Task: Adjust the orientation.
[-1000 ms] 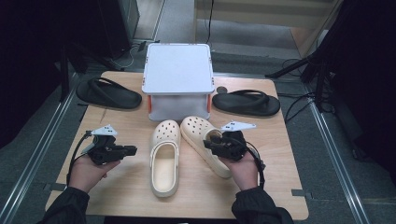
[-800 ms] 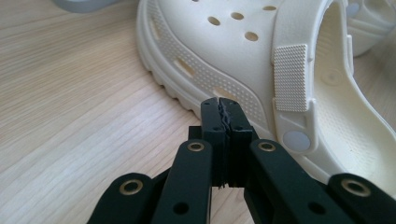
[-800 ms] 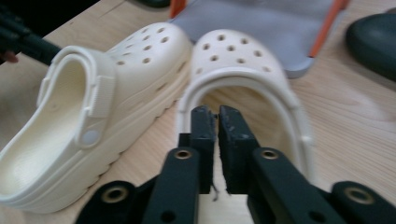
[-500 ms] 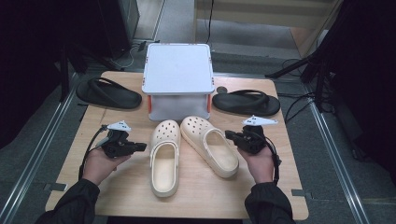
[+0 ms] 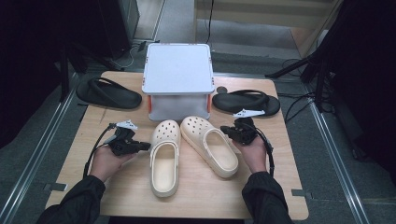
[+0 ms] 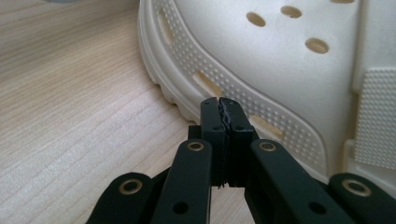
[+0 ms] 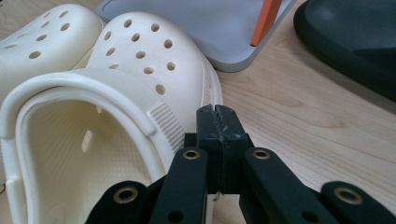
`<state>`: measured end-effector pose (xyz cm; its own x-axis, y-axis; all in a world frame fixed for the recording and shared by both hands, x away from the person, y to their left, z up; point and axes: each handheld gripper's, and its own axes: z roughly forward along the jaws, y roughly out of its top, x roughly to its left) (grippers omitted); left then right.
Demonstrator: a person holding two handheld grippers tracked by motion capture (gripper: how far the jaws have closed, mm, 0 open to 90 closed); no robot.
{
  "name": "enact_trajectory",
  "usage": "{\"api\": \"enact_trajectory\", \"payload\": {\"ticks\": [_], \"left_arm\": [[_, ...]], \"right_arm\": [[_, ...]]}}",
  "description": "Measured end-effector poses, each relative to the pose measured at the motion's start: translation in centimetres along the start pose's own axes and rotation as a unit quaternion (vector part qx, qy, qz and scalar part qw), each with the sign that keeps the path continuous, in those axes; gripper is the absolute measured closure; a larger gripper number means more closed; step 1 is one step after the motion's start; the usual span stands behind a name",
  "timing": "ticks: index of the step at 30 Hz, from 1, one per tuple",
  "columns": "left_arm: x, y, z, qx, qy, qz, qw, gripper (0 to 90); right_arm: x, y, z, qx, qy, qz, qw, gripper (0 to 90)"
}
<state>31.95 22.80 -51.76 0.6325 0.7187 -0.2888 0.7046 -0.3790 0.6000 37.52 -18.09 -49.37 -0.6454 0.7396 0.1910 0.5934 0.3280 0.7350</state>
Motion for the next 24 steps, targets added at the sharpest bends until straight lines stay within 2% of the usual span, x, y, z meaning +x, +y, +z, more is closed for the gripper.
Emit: {"api": "enact_trajectory", "payload": {"ticks": [11, 20, 24], "left_arm": [[-0.45, -0.52, 0.03, 0.010, -0.004, 0.002, 0.9999, 88.7], [-0.59, -0.57, 0.06, 0.009, -0.004, 0.002, 0.9999, 88.7], [-0.81, -0.66, -0.04, 0.012, -0.006, 0.005, 0.9999, 88.6]], "right_arm": [[0.16, -0.06, 0.03, 0.000, 0.005, 0.001, 1.0000, 90.0], [0.31, -0.12, -0.01, 0.013, 0.015, -0.010, 0.9998, 90.0], [0.46, -0.13, -0.06, 0.015, 0.010, -0.015, 0.9997, 90.0]]}}
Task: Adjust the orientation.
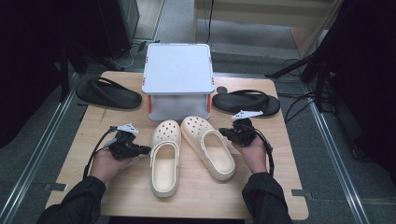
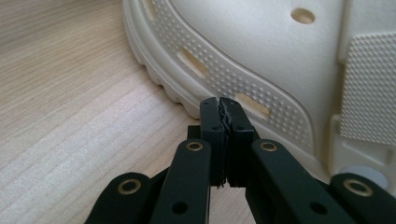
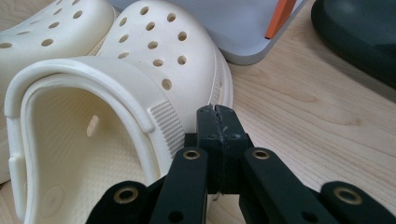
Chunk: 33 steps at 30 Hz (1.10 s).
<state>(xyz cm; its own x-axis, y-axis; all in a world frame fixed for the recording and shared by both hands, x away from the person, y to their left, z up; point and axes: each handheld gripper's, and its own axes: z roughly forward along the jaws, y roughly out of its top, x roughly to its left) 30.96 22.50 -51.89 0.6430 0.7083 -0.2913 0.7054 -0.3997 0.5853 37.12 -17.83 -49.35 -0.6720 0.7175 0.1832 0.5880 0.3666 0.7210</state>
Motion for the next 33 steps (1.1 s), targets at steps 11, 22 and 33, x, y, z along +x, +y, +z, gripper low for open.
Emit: {"api": "enact_trajectory", "payload": {"ticks": [11, 22, 33], "left_arm": [[-0.3, -0.1, 0.0, 0.001, -0.002, 0.002, 1.0000, 88.4], [-0.8, -0.2, 0.3, -0.002, -0.005, 0.002, 1.0000, 88.3], [-1.5, -0.1, 0.6, 0.000, -0.008, 0.012, 0.9999, 88.5]], "right_arm": [[-0.1, 0.0, 0.1, -0.002, 0.000, -0.007, 1.0000, 88.5], [0.4, 0.4, 0.9, 0.009, 0.005, -0.026, 0.9996, 90.0], [0.4, 0.4, 0.9, 0.012, 0.006, -0.022, 0.9997, 90.0]]}}
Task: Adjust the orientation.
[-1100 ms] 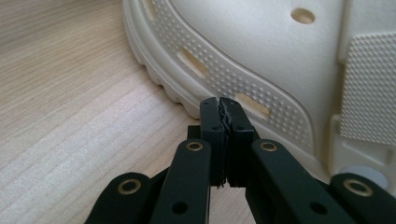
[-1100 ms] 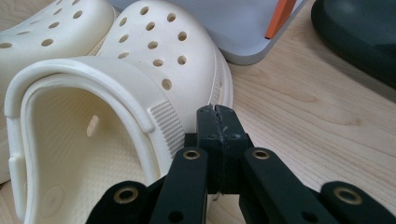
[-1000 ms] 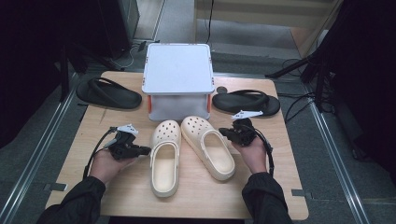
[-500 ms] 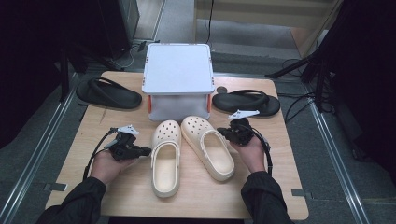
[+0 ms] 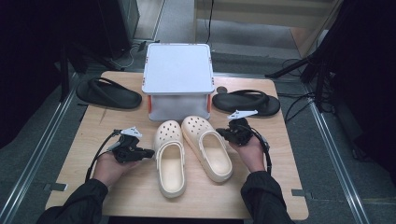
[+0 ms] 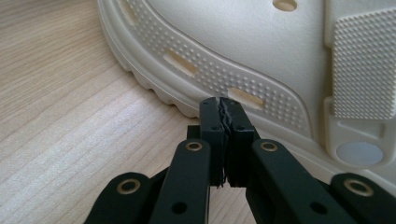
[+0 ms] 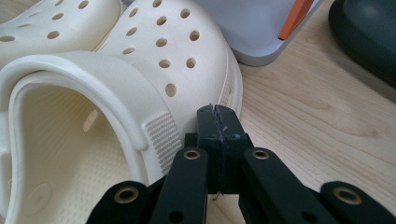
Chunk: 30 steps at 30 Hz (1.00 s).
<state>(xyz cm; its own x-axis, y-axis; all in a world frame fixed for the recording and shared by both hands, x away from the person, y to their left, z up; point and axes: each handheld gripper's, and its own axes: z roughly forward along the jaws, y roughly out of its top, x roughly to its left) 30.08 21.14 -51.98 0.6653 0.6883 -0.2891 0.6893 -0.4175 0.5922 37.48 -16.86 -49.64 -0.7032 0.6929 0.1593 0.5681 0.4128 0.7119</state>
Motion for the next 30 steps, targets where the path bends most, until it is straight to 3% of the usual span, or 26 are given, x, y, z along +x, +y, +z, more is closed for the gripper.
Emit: {"api": "enact_trajectory", "payload": {"ticks": [12, 30], "left_arm": [[-0.9, 0.1, 0.5, 0.005, -0.014, 0.015, 0.9998, 88.0], [-1.9, 0.2, 1.1, 0.004, -0.024, 0.021, 0.9995, 87.5]], "right_arm": [[0.0, 0.0, 0.0, 0.000, 0.002, -0.002, 1.0000, 90.0], [0.1, 0.0, 0.1, 0.000, 0.007, 0.001, 1.0000, 90.0]]}}
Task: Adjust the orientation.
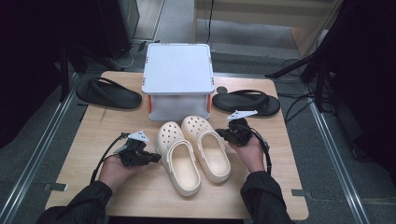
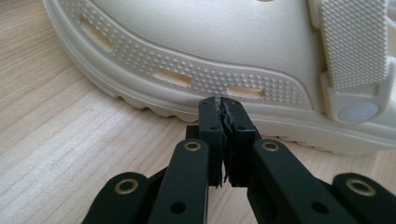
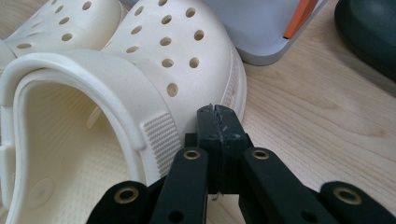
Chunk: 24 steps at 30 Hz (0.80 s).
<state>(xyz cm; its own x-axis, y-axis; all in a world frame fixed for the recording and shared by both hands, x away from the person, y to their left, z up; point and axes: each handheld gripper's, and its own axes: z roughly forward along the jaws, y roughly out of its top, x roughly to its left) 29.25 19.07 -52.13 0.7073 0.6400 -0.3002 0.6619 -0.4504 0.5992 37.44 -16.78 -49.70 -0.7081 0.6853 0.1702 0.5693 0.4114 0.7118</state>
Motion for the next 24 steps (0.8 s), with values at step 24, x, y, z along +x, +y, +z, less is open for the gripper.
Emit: {"api": "enact_trajectory", "payload": {"ticks": [24], "left_arm": [[0.4, 0.5, -3.1, -0.045, -0.008, -0.017, 0.9988, 57.2]], "right_arm": [[0.9, -0.2, -2.3, -0.036, -0.005, 0.029, 0.9989, 84.2]]}}
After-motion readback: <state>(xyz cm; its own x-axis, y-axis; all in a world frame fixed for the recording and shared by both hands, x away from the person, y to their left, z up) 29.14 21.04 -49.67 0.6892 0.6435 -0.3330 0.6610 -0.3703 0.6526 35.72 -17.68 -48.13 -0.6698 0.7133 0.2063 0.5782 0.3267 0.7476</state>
